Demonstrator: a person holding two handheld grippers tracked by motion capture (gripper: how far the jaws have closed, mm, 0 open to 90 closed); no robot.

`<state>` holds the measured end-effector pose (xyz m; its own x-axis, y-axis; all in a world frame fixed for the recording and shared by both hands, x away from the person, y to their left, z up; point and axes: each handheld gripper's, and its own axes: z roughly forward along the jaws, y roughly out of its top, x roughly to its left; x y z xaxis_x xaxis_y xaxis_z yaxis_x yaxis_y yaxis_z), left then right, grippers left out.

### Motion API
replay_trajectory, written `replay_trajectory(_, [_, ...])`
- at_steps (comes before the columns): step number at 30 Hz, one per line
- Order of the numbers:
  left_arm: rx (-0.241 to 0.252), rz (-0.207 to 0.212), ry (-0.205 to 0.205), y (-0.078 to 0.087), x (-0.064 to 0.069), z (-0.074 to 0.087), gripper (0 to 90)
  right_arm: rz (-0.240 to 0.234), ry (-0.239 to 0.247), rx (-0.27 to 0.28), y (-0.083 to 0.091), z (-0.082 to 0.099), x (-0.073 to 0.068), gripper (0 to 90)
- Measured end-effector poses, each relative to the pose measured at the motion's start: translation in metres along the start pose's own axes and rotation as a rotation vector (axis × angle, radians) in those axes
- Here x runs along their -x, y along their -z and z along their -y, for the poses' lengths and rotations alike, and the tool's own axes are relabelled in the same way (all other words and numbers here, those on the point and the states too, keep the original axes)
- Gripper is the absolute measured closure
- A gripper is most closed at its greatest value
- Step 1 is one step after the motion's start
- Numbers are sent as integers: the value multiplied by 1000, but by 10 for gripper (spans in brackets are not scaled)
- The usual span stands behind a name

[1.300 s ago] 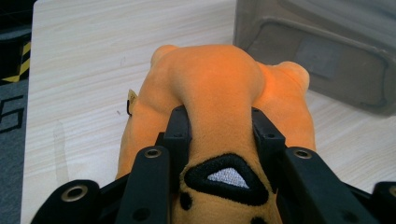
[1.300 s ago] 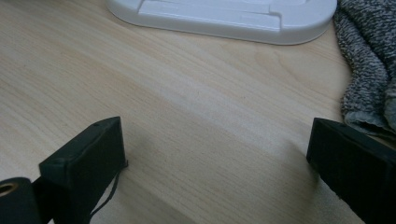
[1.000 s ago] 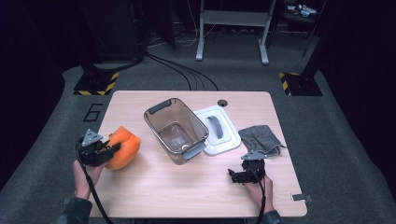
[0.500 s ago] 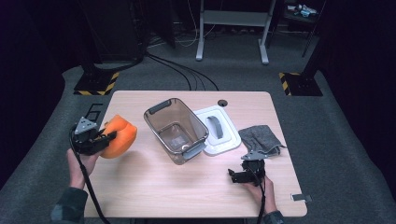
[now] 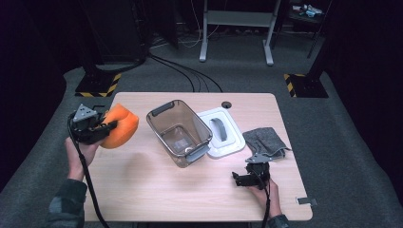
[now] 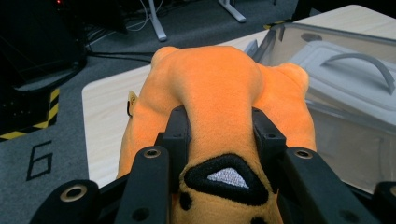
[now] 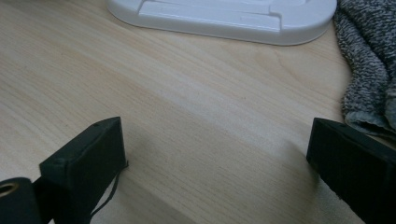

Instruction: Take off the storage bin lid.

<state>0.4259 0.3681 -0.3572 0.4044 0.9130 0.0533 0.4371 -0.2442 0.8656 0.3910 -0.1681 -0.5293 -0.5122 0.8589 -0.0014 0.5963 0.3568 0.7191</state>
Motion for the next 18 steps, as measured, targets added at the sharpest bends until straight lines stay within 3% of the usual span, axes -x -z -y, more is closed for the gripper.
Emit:
replay_trajectory(7, [10, 10, -20, -5, 2, -21, 653, 0, 0, 0, 0, 0, 0, 37])
replay_trajectory(18, [16, 37, -40, -18, 12, -41, 652, 0, 4, 3, 0, 0, 0, 37])
